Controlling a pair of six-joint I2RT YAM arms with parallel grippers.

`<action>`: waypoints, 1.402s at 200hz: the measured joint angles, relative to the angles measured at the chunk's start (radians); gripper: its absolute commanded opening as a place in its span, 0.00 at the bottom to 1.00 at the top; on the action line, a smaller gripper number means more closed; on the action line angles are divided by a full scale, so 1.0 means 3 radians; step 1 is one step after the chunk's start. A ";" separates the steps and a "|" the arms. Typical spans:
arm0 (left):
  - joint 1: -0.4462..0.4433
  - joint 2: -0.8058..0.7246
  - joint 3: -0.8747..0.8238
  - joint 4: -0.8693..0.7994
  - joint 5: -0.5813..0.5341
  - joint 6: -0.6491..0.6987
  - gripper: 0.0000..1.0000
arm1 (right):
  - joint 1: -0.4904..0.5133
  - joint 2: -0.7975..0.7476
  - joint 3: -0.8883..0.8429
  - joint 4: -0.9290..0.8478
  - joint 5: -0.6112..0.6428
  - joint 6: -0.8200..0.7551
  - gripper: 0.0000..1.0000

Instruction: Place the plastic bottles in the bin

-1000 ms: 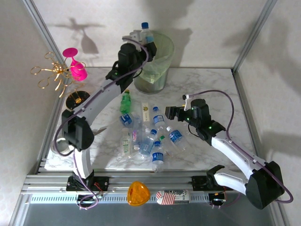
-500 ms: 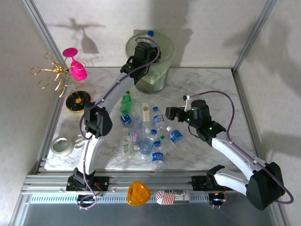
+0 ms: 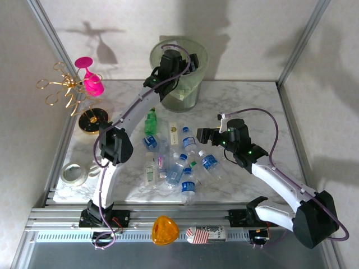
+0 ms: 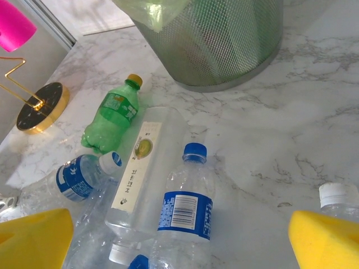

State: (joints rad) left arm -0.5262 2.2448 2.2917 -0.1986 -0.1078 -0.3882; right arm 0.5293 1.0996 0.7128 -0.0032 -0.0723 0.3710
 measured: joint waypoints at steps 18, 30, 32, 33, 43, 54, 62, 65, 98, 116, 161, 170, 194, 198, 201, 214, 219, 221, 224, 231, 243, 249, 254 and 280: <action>-0.0075 -0.0329 -0.0388 0.0083 -0.0005 0.0013 0.99 | 0.0000 0.0036 -0.0003 -0.0001 0.0017 0.0001 0.99; -0.0145 -0.0632 -0.0732 0.0211 -0.0005 0.0024 1.00 | 0.0000 0.0066 -0.0013 -0.0001 0.0064 0.0008 0.99; -0.0158 -0.0692 -0.0796 0.0229 -0.0005 0.0024 1.00 | 0.0000 0.0074 -0.0015 -0.0001 0.0070 0.0010 0.99; -0.0163 -0.0715 -0.0818 0.0233 -0.0005 0.0025 1.00 | 0.0000 0.0076 -0.0017 -0.0003 0.0074 0.0011 0.99; -0.0230 -0.1025 -0.1171 0.0395 -0.0005 0.0034 1.00 | 0.0000 0.0109 -0.0036 -0.0004 0.0113 0.0014 0.99; -0.0305 -0.1401 -0.1598 0.0596 -0.0013 0.0036 1.00 | 0.0000 0.0148 -0.0058 -0.0023 0.0170 0.0015 0.99; -0.0354 -0.1647 -0.1892 0.0759 -0.0017 0.0033 1.00 | 0.0000 0.0174 -0.0072 -0.0039 0.0219 0.0024 0.99; -0.0373 -0.1755 -0.2021 0.0824 -0.0018 0.0029 1.00 | 0.0000 0.0184 -0.0079 -0.0043 0.0240 0.0025 0.99; -0.0495 -0.2637 -0.3183 0.1405 -0.0018 -0.0080 1.00 | 0.0000 0.0326 -0.0095 -0.0089 0.0464 0.0024 0.99; -0.0538 -0.2972 -0.3735 0.1609 -0.0046 -0.0186 1.00 | 0.0000 0.0434 -0.0095 -0.0149 0.0579 0.0018 0.99; -0.0693 -0.3552 -0.5006 0.1995 -0.0249 -0.0680 1.00 | 0.0000 0.0673 -0.0092 -0.0347 0.0823 -0.0031 0.99; -0.0725 -0.3595 -0.5206 0.2074 -0.0309 -0.0834 1.00 | -0.0001 0.0701 -0.0092 -0.0388 0.0882 -0.0042 0.99; -0.0857 -0.3596 -0.5566 0.2166 -0.0479 -0.1151 1.00 | -0.0005 0.0763 -0.0092 -0.0454 0.1017 -0.0069 0.99; -0.0882 -0.3592 -0.5601 0.2169 -0.0507 -0.1186 1.00 | -0.0014 0.0771 -0.0092 -0.0462 0.1031 -0.0069 0.99; -0.0909 -0.3586 -0.5631 0.2171 -0.0521 -0.1227 1.00 | -0.0020 0.0778 -0.0092 -0.0468 0.1041 -0.0071 0.99; -0.0989 -0.3545 -0.5695 0.2173 -0.0594 -0.1334 1.00 | -0.0050 0.0800 -0.0092 -0.0478 0.1054 -0.0081 0.99; -0.1013 -0.3522 -0.5706 0.2177 -0.0610 -0.1363 1.00 | -0.0064 0.0806 -0.0092 -0.0479 0.1054 -0.0090 0.99; -0.1022 -0.3510 -0.5706 0.2178 -0.0615 -0.1378 1.00 | -0.0070 0.0811 -0.0092 -0.0479 0.1053 -0.0092 0.99; -0.1034 -0.3496 -0.5707 0.2178 -0.0626 -0.1395 1.00 | -0.0079 0.0815 -0.0092 -0.0479 0.1052 -0.0093 0.99; -0.1058 -0.3456 -0.5707 0.2193 -0.0645 -0.1428 1.00 | -0.0100 0.0827 -0.0092 -0.0478 0.1050 -0.0104 0.99; -0.1085 -0.3390 -0.5707 0.2223 -0.0668 -0.1476 1.00 | -0.0135 0.0856 -0.0092 -0.0478 0.1048 -0.0118 0.98; -0.1095 -0.3362 -0.5707 0.2235 -0.0671 -0.1492 1.00 | -0.0154 0.0871 -0.0092 -0.0478 0.1047 -0.0127 0.99; -0.1101 -0.3342 -0.5707 0.2247 -0.0678 -0.1503 1.00 | -0.0169 0.0884 -0.0092 -0.0478 0.1044 -0.0130 0.98; -0.1129 -0.3236 -0.5669 0.2262 -0.0680 -0.1513 1.00 | -0.0276 0.0924 -0.0092 -0.0477 0.1039 -0.0142 0.94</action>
State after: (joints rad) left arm -0.8650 1.2739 0.5911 0.4801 -0.3119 -0.8421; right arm 0.4465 1.3769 0.6853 -0.1463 0.2394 0.3283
